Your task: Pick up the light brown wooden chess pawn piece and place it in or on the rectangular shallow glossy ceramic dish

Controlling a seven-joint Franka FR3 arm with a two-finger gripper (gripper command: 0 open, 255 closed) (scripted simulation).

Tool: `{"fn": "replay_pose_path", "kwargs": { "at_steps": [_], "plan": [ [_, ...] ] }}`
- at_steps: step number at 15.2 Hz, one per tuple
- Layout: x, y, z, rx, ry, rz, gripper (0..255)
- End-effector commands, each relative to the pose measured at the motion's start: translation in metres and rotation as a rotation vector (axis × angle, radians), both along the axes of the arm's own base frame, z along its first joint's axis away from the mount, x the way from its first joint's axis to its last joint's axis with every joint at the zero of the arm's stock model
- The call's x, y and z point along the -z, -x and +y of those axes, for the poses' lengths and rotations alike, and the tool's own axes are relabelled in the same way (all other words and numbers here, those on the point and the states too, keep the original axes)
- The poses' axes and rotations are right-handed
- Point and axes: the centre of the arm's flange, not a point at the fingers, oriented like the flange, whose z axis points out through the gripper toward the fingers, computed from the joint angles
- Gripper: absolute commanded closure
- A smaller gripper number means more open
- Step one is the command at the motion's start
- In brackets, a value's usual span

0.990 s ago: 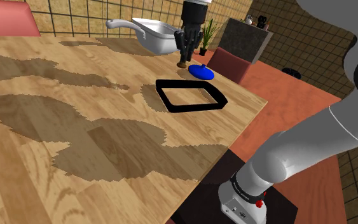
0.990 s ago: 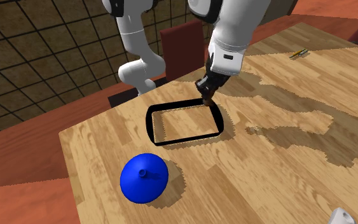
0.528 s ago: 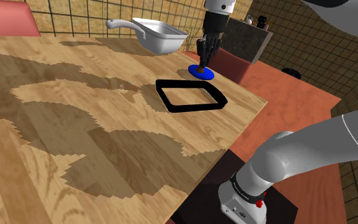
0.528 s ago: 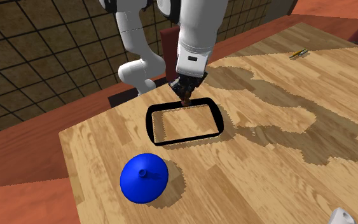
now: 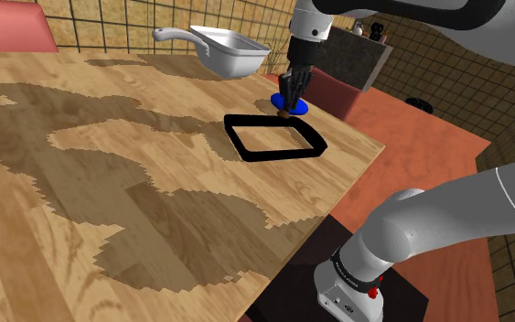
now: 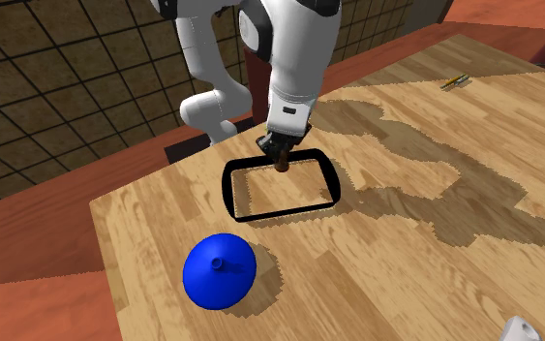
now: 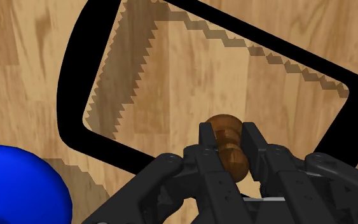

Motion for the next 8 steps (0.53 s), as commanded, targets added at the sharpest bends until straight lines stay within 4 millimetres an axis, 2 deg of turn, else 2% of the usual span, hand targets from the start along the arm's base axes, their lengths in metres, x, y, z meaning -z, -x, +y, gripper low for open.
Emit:
{"fn": "replay_pose_path", "kwargs": {
  "at_steps": [1,5,8],
  "plan": [
    [0.011,0.0,0.0,0.0,0.0,0.0,255],
    [0.032,0.0,0.0,0.0,0.0,0.0,255],
    [0.034,0.0,0.0,0.0,0.0,0.0,255]
  ]
}}
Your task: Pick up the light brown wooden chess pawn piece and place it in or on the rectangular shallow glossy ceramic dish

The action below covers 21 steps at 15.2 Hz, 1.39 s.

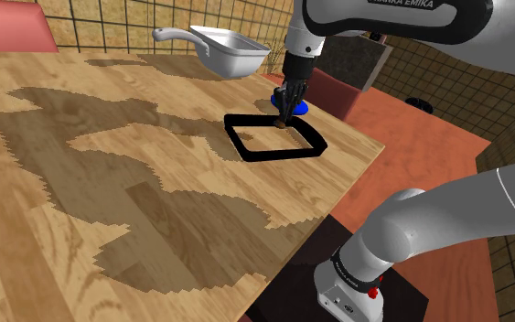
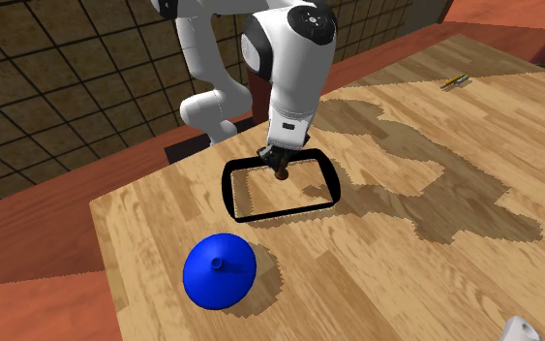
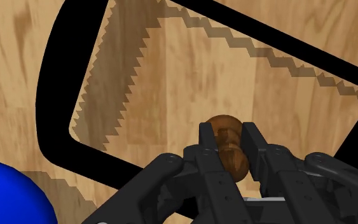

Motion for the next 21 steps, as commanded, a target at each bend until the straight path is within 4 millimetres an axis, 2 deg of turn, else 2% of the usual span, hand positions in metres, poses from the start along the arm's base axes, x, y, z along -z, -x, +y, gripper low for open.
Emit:
{"fn": "replay_pose_path", "kwargs": {
  "at_steps": [1,5,6,11,15,21],
  "plan": [
    [0.001,0.0,0.0,0.0,0.0,0.0,255],
    [0.001,0.0,0.0,0.0,0.0,0.0,255],
    [0.001,0.0,0.0,0.0,0.0,0.0,0],
    [0.001,0.0,0.0,0.0,0.0,0.0,0],
    [-0.049,-0.005,0.003,0.0,0.0,0.0,0],
    [-0.049,-0.005,0.003,0.0,0.0,0.0,0]
  ]
}}
